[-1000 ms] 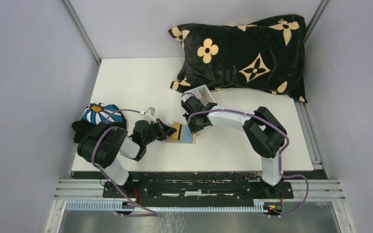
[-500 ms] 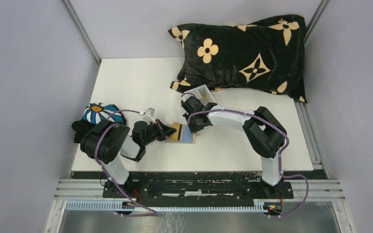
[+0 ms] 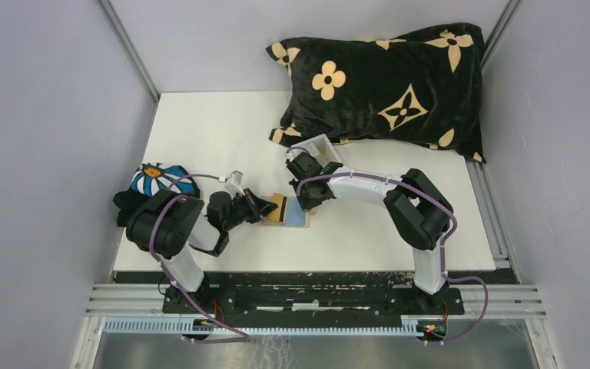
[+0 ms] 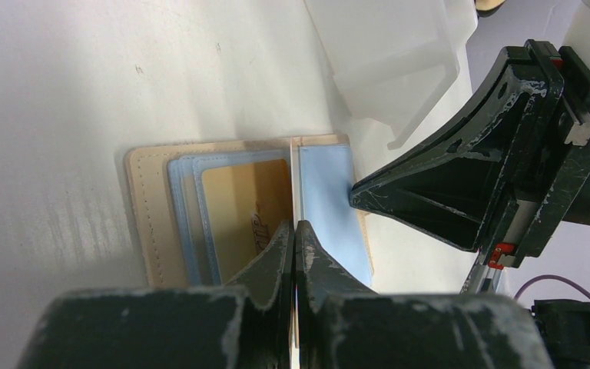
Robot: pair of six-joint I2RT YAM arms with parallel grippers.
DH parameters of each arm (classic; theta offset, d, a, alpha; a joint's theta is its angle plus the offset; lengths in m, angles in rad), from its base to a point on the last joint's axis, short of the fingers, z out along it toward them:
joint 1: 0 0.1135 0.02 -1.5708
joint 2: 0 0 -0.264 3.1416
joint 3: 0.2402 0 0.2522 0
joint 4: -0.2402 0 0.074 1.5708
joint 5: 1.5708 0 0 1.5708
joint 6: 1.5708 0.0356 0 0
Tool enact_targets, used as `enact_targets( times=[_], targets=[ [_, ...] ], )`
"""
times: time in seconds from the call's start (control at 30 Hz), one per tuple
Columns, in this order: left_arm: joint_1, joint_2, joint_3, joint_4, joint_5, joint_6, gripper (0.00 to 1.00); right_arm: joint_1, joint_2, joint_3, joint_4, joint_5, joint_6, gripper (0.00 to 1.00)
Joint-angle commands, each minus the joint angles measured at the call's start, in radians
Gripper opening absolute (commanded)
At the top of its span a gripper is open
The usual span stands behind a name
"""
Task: Put the credit cards into the card holder
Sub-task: Insert the credit card into the card holder.
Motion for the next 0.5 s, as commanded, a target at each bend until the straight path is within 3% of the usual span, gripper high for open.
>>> enact_targets(
  times=[0.0, 0.47],
  targets=[
    [0.010, 0.018, -0.008, 0.048, 0.009, 0.033, 0.03, 0.004, 0.083, -0.034, -0.061, 0.018, -0.018, 0.01],
    [0.008, 0.153, -0.049, 0.272, 0.044, -0.080, 0.03, 0.005, 0.085, -0.041, -0.053, 0.017, -0.009, 0.01]
  ],
)
